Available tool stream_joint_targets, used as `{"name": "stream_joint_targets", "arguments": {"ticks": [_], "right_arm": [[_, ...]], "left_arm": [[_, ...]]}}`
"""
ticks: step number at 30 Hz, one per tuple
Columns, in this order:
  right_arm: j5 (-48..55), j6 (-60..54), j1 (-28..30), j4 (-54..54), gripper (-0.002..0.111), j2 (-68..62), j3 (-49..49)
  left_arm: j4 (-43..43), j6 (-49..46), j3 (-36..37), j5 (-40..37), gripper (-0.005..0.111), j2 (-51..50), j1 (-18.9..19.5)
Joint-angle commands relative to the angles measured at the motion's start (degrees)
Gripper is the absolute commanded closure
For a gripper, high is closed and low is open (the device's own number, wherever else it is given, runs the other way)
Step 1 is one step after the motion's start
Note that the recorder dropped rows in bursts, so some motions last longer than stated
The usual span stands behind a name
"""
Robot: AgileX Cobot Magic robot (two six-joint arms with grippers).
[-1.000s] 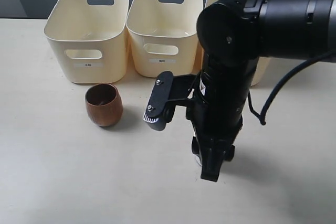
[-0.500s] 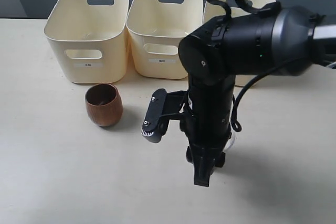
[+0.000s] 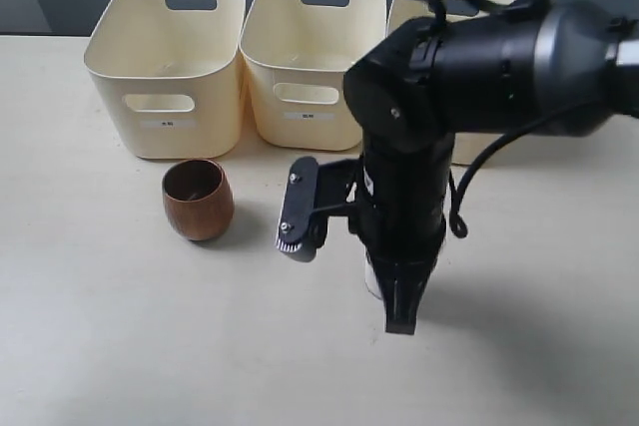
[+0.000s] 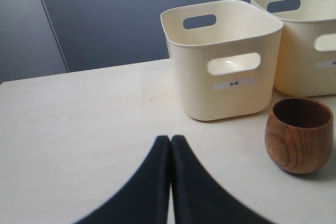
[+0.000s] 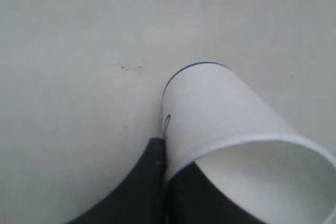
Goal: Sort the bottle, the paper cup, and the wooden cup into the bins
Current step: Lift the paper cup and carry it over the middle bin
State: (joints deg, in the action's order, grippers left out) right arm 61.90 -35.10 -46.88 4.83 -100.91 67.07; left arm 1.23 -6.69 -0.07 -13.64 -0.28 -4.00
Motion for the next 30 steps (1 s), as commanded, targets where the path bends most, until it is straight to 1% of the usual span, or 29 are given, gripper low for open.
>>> {"name": "stream_joint_targets", "arguments": {"ticks": [1, 5, 8, 13, 18, 21, 26, 30], "right_arm": [[-2.62, -0.54, 0.08, 2.62, 0.109, 5.66, 4.17], [-3.86, -0.85, 0.20, 3.09, 0.109, 7.72, 9.56], [-5.63, -0.85, 0.93, 6.81, 0.109, 7.43, 13.65], [-14.25, -0.94, 5.80, 2.90, 0.109, 5.86, 19.81], [-17.09, -0.94, 10.94, 2.21, 0.109, 1.14, 25.35], [-18.56, -2.13, 13.06, -0.36, 0.109, -2.47, 28.64], [-14.82, -3.73, 14.48, 0.63, 0.109, -9.98, 36.45], [-5.98, -6.12, 15.56, -0.55, 0.109, -17.51, 47.88]], "left_arm": [[0.01, 0.11, 0.07, 0.00, 0.107, 0.28, -0.20], [0.01, 0.11, 0.07, 0.00, 0.107, 0.28, -0.20], [0.01, 0.11, 0.07, 0.00, 0.107, 0.28, -0.20], [0.01, 0.11, 0.07, 0.00, 0.107, 0.28, -0.20], [0.01, 0.11, 0.07, 0.00, 0.107, 0.28, -0.20], [0.01, 0.11, 0.07, 0.00, 0.107, 0.28, -0.20], [0.01, 0.11, 0.07, 0.00, 0.107, 0.28, -0.20], [0.01, 0.11, 0.07, 0.00, 0.107, 0.28, -0.20]]}}
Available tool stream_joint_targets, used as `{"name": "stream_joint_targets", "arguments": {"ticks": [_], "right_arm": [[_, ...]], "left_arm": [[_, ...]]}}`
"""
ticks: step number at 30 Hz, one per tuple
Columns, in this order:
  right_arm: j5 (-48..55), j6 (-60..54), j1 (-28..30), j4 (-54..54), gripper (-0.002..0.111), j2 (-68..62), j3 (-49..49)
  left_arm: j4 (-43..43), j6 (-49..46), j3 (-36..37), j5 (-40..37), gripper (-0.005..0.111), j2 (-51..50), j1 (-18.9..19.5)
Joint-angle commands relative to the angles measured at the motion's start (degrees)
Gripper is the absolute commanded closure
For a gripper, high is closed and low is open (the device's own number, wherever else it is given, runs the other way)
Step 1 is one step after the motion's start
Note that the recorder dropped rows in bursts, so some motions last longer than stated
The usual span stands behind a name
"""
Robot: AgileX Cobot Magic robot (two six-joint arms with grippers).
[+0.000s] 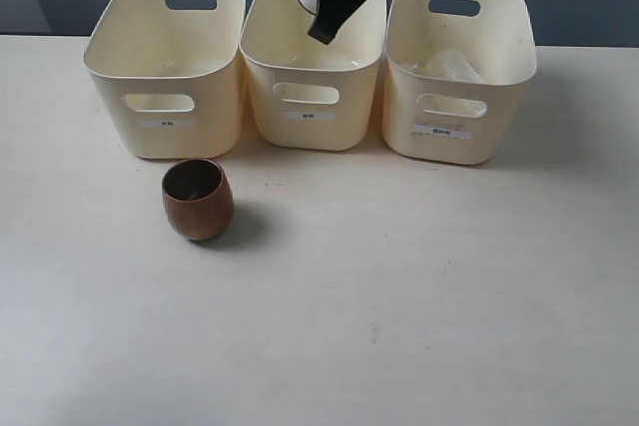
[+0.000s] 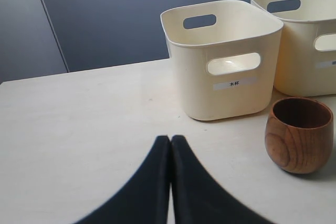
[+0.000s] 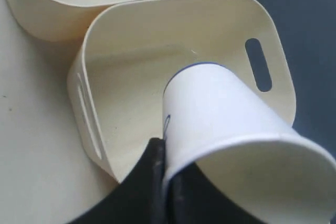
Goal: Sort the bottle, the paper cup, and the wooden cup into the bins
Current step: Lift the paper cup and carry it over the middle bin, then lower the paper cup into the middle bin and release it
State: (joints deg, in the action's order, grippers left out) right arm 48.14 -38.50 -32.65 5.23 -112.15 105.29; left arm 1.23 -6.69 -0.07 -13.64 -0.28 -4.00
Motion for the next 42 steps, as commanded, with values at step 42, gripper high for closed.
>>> {"name": "stream_joint_targets", "arguments": {"ticks": [42], "right_arm": [[21.82, -11.89, 6.51, -14.62, 0.109, -33.02, 38.61]], "left_arm": [[0.01, 0.11, 0.07, 0.00, 0.107, 0.28, -0.20]]}}
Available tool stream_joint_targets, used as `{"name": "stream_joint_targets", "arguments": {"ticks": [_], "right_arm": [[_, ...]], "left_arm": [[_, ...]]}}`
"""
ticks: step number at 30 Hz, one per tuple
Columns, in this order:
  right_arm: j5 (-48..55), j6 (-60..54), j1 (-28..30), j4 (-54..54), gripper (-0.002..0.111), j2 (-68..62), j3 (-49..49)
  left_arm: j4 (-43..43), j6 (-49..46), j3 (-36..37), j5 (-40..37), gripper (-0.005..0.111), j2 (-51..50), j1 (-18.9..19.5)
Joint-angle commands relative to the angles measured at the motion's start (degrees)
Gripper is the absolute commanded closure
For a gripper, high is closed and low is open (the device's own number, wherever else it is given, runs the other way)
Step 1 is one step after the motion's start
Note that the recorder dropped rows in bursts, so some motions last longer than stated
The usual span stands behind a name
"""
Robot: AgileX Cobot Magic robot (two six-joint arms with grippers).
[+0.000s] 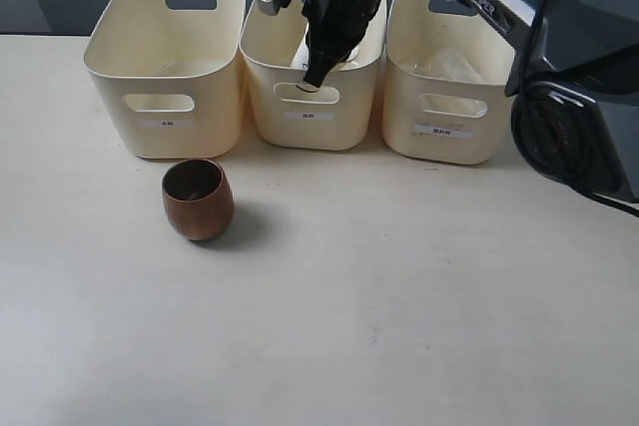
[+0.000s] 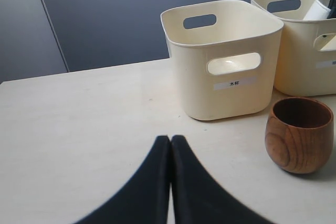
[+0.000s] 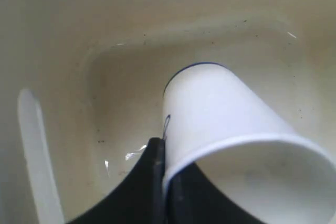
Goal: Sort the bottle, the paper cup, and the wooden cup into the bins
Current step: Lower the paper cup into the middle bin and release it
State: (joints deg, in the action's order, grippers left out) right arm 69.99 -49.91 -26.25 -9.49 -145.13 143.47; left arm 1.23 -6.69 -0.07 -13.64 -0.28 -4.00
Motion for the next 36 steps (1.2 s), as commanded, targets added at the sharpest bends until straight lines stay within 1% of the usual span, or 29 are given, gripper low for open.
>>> {"name": "stream_joint_targets", "arguments": {"ticks": [1, 9, 10, 12, 13, 16, 30, 36], "right_arm": [[-0.03, -0.47, 0.11, 0.10, 0.109, -0.15, 0.43], [-0.03, -0.47, 0.11, 0.33, 0.109, -0.39, 0.43], [-0.03, -0.47, 0.11, 0.46, 0.106, -0.39, 0.43], [-0.03, -0.47, 0.11, 0.46, 0.098, -0.39, 0.43], [-0.03, -0.14, 0.11, 0.60, 0.091, -0.39, 0.43], [-0.03, 0.46, 0.11, 1.01, 0.081, -0.39, 0.43], [-0.03, 0.81, 0.11, 1.11, 0.080, -0.02, 0.43], [-0.03, 0.98, 0.11, -0.52, 0.080, 5.87, 0.43]], "left_arm": [[0.01, 0.11, 0.07, 0.00, 0.107, 0.28, -0.20], [0.01, 0.11, 0.07, 0.00, 0.107, 0.28, -0.20], [0.01, 0.11, 0.07, 0.00, 0.107, 0.28, -0.20], [0.01, 0.11, 0.07, 0.00, 0.107, 0.28, -0.20], [0.01, 0.11, 0.07, 0.00, 0.107, 0.28, -0.20], [0.01, 0.11, 0.07, 0.00, 0.107, 0.28, -0.20], [0.01, 0.11, 0.07, 0.00, 0.107, 0.28, -0.20], [0.01, 0.11, 0.07, 0.00, 0.107, 0.28, -0.20]]}}
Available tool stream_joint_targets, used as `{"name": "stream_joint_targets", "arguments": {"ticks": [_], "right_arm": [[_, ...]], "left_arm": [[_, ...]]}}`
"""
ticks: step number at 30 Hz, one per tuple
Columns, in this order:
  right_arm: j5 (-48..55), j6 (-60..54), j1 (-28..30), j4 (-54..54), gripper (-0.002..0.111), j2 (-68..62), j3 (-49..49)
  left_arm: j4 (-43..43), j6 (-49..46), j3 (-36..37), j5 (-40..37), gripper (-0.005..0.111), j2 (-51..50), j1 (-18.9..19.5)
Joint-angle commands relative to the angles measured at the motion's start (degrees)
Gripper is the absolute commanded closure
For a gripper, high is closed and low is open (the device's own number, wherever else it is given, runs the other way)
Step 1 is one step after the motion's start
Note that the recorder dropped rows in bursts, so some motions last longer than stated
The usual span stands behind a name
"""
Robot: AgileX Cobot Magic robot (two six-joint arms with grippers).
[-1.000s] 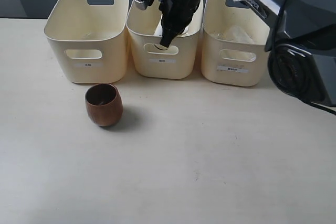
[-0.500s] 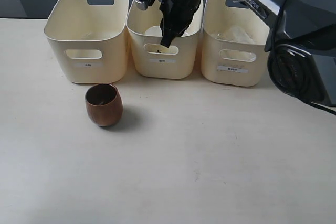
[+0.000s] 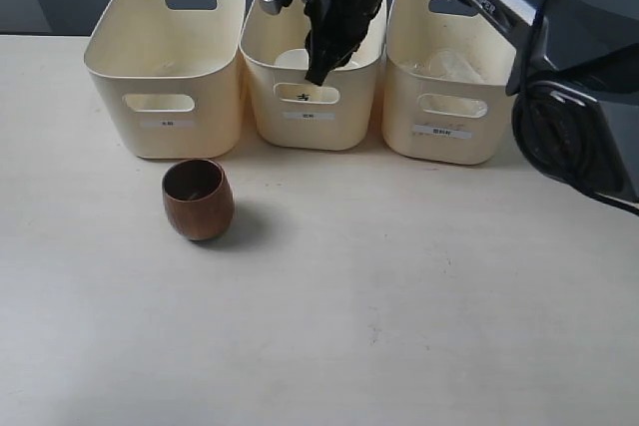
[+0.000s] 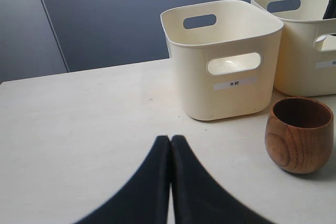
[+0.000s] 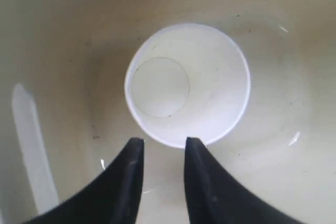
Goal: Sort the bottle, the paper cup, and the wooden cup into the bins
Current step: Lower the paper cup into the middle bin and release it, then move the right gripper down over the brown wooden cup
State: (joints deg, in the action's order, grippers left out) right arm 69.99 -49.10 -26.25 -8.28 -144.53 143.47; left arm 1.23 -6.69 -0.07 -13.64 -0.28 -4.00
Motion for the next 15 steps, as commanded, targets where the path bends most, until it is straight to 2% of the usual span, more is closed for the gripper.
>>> {"name": "stream_joint_targets", "arguments": {"ticks": [1, 4, 9, 15], "right_arm": [[-0.03, 0.17, 0.11, -2.90, 0.080, 6.61, 0.43], [-0.03, 1.28, -0.02, -5.97, 0.080, 10.14, 0.43], [-0.03, 2.61, -2.26, -5.27, 0.080, 14.52, 0.43], [-0.03, 3.43, -7.33, -4.85, 0.080, 17.70, 0.28]], "left_arm": [[0.01, 0.11, 0.07, 0.00, 0.107, 0.28, -0.20], [0.01, 0.11, 0.07, 0.00, 0.107, 0.28, -0.20], [0.01, 0.11, 0.07, 0.00, 0.107, 0.28, -0.20], [0.01, 0.11, 0.07, 0.00, 0.107, 0.28, -0.20]]}}
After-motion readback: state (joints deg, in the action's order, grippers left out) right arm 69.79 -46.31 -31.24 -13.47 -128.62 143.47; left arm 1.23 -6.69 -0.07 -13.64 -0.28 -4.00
